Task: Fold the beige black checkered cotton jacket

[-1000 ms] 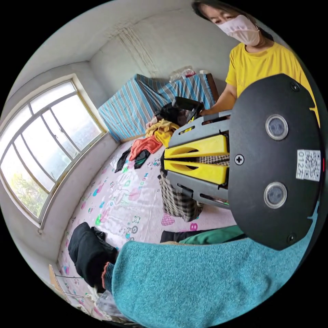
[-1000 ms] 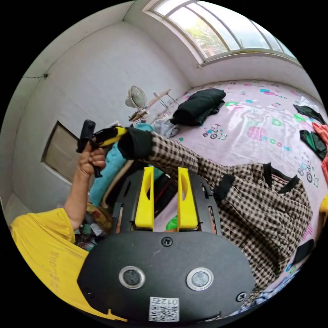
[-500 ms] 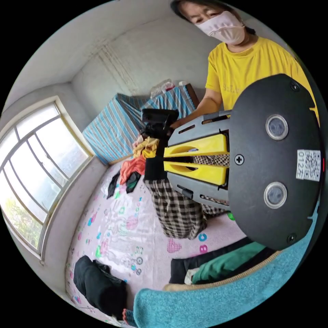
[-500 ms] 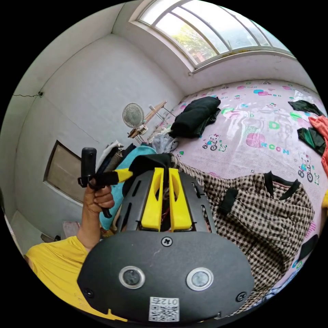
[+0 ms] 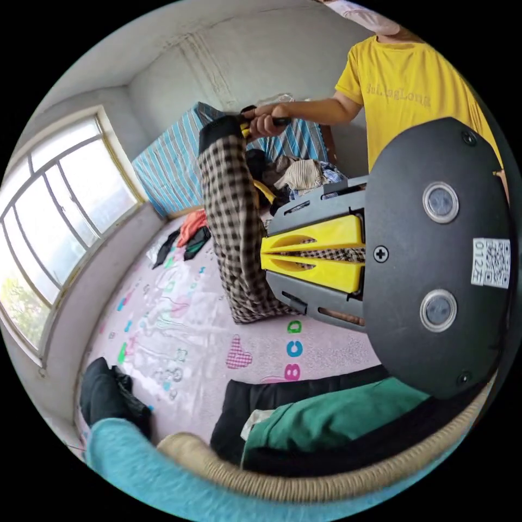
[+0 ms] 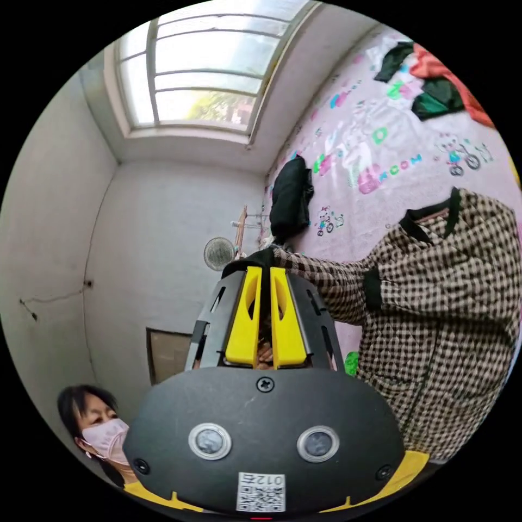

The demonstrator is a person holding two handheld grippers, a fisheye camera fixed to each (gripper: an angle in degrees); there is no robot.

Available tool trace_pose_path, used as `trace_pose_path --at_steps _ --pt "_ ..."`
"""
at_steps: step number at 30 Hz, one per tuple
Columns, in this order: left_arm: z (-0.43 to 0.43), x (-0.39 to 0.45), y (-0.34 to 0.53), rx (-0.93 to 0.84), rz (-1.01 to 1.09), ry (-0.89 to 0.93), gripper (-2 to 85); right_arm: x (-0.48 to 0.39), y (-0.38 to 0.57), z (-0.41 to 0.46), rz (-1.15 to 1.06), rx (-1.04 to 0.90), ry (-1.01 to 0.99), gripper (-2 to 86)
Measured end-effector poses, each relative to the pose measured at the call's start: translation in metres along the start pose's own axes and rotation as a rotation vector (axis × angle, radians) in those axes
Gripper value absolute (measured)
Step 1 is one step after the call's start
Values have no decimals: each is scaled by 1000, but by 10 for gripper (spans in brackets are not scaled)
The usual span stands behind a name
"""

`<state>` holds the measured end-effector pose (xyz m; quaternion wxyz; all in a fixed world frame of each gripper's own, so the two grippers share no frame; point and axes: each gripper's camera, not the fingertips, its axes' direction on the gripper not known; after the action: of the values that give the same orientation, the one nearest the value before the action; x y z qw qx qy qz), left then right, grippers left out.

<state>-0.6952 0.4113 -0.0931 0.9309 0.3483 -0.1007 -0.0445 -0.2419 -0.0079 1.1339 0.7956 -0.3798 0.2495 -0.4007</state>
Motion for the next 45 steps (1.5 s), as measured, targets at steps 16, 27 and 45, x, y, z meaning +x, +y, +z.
trace_pose_path --at_steps 16,27,45 --pt "193 7 -54 -378 -38 -207 6 165 55 -110 84 234 766 39" --pt "232 68 -94 -409 241 -424 5 243 18 -78 72 15 785 87" --pt "271 57 -134 -460 209 -425 4 178 -45 -116 -109 60 581 4"
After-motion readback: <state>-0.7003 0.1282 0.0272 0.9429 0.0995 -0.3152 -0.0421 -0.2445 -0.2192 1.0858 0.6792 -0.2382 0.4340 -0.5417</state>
